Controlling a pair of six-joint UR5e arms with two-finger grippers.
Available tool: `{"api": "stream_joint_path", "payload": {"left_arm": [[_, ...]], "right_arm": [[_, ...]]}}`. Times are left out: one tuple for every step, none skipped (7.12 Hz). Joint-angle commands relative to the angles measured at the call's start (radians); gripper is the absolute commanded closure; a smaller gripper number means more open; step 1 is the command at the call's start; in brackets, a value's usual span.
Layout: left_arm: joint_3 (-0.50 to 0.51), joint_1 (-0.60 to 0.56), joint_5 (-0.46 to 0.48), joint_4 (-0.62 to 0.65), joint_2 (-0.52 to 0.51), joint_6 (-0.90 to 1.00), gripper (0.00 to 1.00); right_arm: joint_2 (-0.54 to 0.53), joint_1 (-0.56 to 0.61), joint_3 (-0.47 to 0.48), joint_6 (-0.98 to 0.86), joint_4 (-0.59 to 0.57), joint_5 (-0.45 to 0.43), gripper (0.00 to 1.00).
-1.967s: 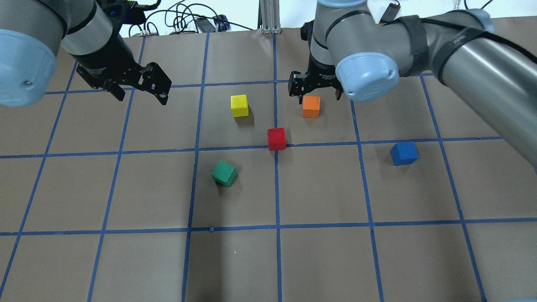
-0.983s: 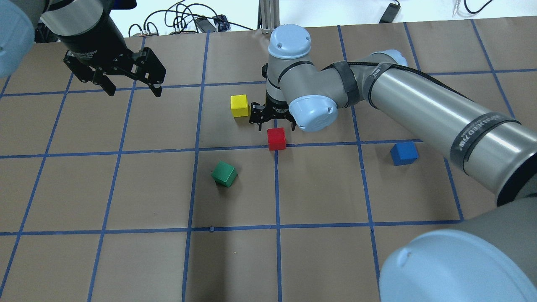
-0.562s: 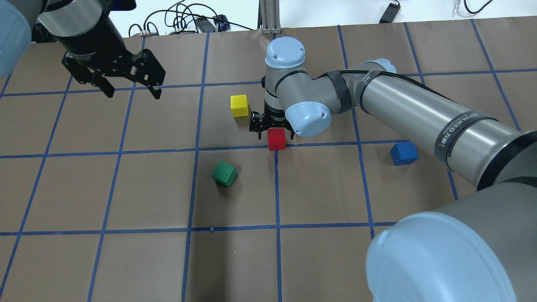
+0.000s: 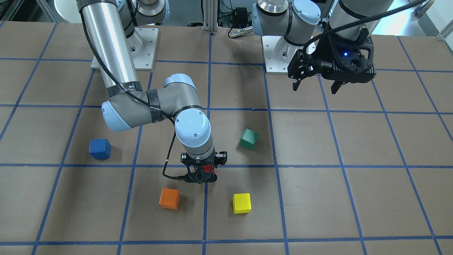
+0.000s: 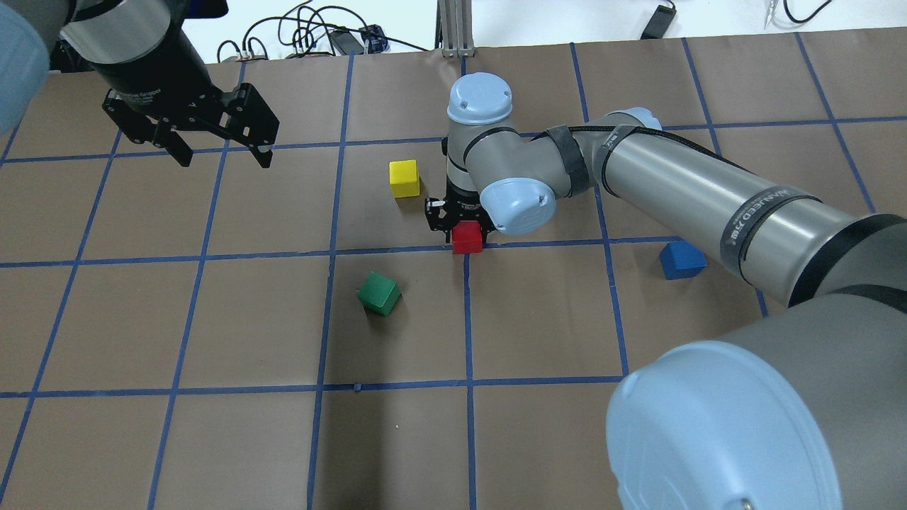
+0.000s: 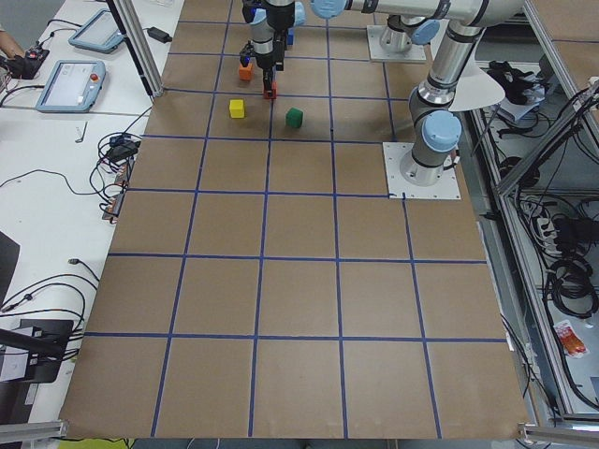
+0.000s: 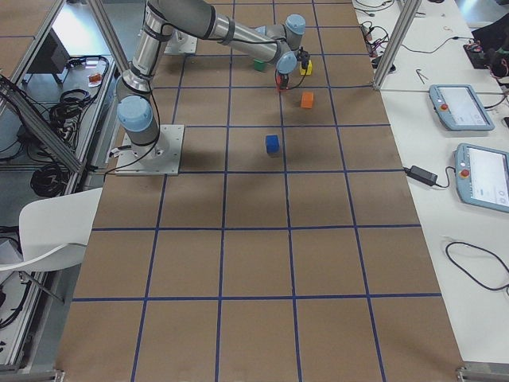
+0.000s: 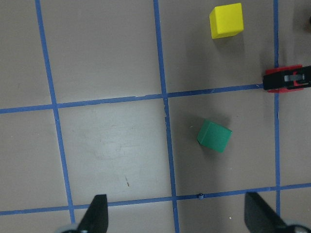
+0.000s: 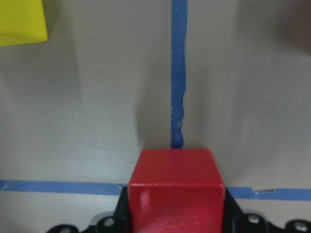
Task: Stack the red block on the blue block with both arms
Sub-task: 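Lift the red cube with the right gripper and carry it over the blue cube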
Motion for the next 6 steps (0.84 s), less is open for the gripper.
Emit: {"api": "stream_joint_path", "payload": {"left_arm": [[-0.002,0.0,0.004,0.005,0.006,0.005,0.0],[-0.002,0.0,0.004,0.007,0.006,0.004,0.0],[-0.002,0.0,0.002,0.007,0.006,-0.004,0.0],[-0.003,0.0,0.002,0.01,0.006,-0.004,0.0],[-0.002,0.0,0.002,0.012,0.005,-0.005,0.0],[-0.003,0.0,0.002,0.012,0.005,-0.005,0.0]], "right_arm": [[-0.005,-0.002,-0.007,0.003,-0.001,0.001,1.0],[-0.029,-0.005,-0.012,0.004,0.004,0.001,1.0],[-0.072,-0.021,-0.024,0.004,0.033,-0.003,1.0],[-0.119,-0.038,-0.039,0.006,0.086,-0.012,1.0],[-0.162,-0.096,-0.056,-0.002,0.159,-0.014,1.0],[-0.21,-0.182,-0.067,-0.022,0.241,-0.012,1.0]]}}
